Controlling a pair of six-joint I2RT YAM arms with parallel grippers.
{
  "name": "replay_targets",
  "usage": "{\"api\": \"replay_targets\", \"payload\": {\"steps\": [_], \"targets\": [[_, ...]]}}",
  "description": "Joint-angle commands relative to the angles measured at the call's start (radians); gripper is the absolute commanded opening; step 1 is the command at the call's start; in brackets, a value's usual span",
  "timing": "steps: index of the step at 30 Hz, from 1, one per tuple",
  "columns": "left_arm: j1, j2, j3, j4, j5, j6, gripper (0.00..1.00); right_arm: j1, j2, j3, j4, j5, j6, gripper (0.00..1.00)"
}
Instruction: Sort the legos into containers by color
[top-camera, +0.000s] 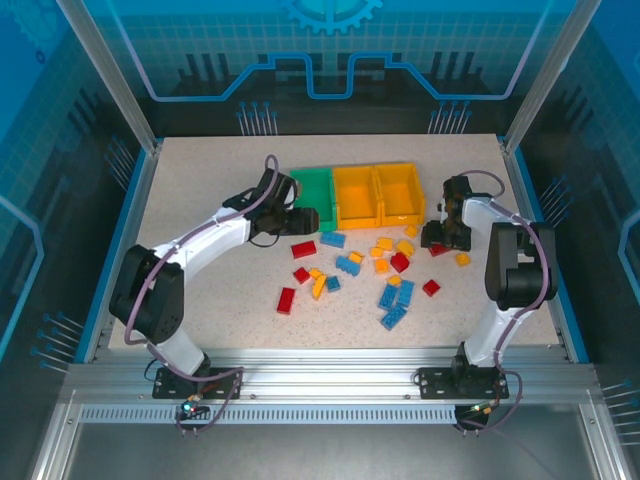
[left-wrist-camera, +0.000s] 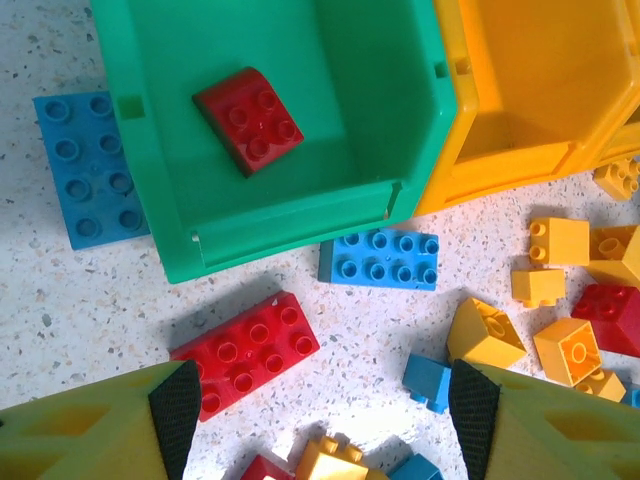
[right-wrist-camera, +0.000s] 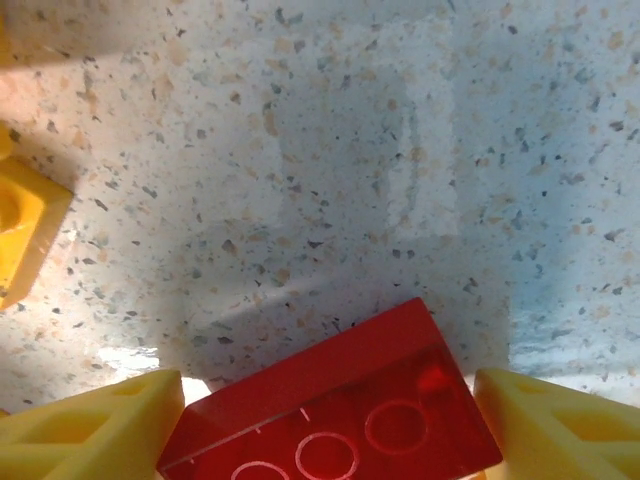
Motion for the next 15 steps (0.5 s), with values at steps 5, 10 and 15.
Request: {"api": "replay_targets", "payload": {"steps": [5,10,15], "targets": [[-0.007,-0.054,-0.049,0.033,0.002,-0.031,0.71,-0.014,0.006,0.025,-0.055,-0.033,0.027,0.57],[-0.006,-0.061,-0.066,0.039,0.000,-0.034,0.71,-0.014,-0.025,0.031,-0.063,-0.059,0.045,0.56],[-0.006,-0.070,-0.084,0.034,-0.026,-0.037,0.72,-0.005,-0.105,0.056,-0.073,-0.133,0.068,0.56]]}}
